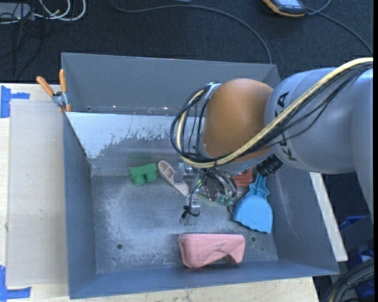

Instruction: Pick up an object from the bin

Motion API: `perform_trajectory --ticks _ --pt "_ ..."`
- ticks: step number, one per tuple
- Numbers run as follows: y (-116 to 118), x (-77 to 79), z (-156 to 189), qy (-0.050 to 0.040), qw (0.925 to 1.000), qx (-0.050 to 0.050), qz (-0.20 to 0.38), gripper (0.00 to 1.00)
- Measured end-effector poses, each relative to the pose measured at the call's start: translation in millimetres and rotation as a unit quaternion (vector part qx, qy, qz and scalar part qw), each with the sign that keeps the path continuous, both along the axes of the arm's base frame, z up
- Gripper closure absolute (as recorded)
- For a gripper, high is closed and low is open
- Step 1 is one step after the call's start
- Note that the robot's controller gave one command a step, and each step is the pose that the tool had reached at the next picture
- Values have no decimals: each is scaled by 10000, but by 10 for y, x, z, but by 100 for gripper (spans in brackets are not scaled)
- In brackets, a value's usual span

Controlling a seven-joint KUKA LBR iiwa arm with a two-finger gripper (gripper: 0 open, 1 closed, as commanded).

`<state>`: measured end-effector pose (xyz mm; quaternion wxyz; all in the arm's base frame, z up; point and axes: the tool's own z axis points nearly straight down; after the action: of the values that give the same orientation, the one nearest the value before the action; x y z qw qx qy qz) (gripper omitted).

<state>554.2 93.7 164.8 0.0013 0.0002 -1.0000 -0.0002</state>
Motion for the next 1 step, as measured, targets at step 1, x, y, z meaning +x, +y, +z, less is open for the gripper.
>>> perform_trajectory --ticks 1 --pt "-370 -484 -535 -20 9985 21 550 0"
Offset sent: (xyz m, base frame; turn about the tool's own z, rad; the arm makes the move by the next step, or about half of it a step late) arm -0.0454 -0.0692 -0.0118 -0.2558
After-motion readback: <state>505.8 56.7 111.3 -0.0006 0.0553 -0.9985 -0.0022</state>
